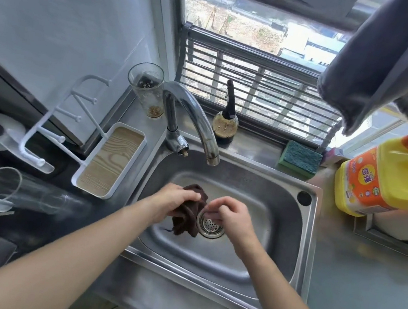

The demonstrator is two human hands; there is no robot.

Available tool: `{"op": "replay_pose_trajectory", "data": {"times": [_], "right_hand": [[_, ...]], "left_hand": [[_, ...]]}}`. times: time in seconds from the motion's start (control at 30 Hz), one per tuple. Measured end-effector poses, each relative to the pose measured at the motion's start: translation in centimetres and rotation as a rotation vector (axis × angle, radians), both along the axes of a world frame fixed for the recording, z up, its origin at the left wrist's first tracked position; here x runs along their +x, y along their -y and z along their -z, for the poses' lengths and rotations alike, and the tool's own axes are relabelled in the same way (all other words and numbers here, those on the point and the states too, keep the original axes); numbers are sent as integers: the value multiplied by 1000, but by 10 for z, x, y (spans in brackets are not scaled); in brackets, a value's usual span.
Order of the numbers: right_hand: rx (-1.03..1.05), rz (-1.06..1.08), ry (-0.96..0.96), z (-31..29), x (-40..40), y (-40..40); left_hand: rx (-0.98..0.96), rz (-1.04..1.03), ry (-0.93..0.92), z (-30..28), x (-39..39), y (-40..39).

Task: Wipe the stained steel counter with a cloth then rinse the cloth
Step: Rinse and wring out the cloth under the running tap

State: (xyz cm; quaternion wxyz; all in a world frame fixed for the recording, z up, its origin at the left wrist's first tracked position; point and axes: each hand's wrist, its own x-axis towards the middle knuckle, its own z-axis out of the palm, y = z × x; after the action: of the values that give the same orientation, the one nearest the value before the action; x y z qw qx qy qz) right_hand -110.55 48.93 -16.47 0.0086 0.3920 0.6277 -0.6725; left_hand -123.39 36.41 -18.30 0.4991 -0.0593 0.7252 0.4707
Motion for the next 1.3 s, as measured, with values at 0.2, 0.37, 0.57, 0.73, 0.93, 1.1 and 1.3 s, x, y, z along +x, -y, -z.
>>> {"op": "replay_pose_trajectory", "data": {"times": [0.2,0.37,0.57,0.73,0.93,1.1,1.3], "right_hand": [[-322,189,142,21,17,-20],[-648,286,-26,22,25,-23],[-158,37,-77,19,34,-37],[-165,-167,-126,7,46,-53],[166,337,-37,20,72,-94],[-147,180,-193,0,98,-120],[-100,14,-228,-21,118,-141]], "left_hand": [[381,-126,292,-13,-2,1],[261,-48,163,-10,9,0],[53,354,17,-6,25,-2],[281,183,-41,2,32,-25],[167,-147,-415,0,27,-50],[214,290,-240,-14,70,-97],[2,249,-37,-26,98,-148]]}}
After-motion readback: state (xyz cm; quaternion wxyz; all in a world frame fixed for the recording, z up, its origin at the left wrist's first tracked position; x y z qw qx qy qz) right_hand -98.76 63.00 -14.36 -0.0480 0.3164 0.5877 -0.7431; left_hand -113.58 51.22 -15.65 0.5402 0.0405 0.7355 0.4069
